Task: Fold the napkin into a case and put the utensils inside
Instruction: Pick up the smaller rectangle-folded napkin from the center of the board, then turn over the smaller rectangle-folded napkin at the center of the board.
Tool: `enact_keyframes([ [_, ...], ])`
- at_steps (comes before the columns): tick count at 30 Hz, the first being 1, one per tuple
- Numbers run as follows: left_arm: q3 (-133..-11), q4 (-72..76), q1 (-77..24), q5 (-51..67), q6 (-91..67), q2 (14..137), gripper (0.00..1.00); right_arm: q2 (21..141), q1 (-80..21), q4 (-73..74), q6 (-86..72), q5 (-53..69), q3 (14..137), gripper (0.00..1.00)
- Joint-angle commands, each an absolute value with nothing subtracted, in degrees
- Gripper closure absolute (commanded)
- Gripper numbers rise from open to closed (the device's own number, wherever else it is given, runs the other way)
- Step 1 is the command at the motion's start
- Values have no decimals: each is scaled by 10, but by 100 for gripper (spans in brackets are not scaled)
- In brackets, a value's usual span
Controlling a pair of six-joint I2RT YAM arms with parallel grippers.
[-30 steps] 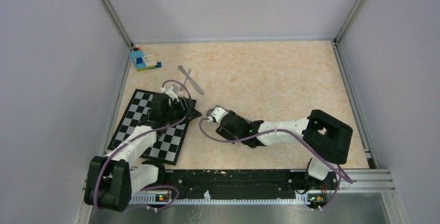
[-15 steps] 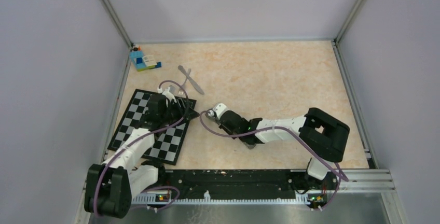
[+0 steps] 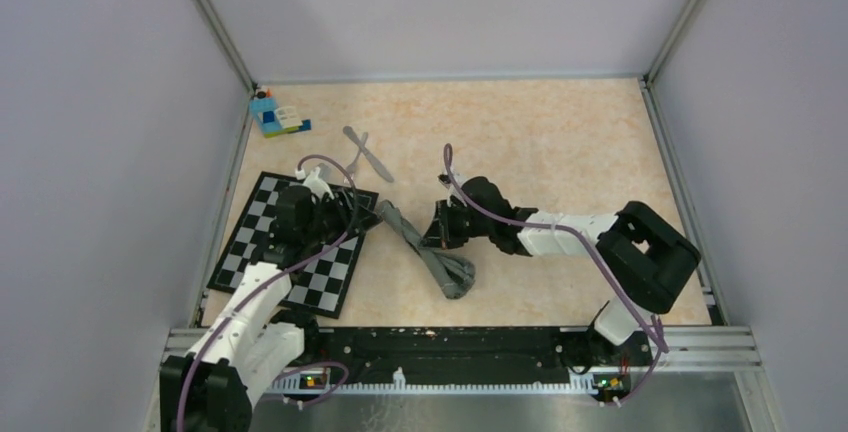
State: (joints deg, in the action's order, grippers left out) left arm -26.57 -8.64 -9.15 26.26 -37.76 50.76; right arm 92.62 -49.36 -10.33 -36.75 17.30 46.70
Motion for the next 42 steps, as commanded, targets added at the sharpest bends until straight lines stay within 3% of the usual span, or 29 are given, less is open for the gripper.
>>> enact_keyframes([
  [1,-292,-96,-89,286,-376,476,48,941,-469,-319,-533,327,428,100],
  [11,-291,-97,-90,324,-385,477,48,1108,-379,-729,-769,434,345,100],
  [21,-294,-81,-97,337,-390,502,49,1189,-288,-766,-762,518,333,100],
  [23,-293,-68,-102,344,-393,514,49,1197,-265,-760,-753,537,328,91],
  [26,-292,-42,-122,349,-400,540,48,1186,-232,-694,-700,563,324,65],
  [28,-299,-18,-145,348,-407,568,48,1147,-207,-588,-622,557,322,59],
  [32,-322,49,-209,335,-429,637,48,959,-195,-81,-330,393,387,46],
  [37,-372,143,-246,344,-454,769,50,822,-236,157,-214,218,448,48],
  [42,-427,189,-251,326,-462,873,56,800,-350,119,-247,285,434,73],
])
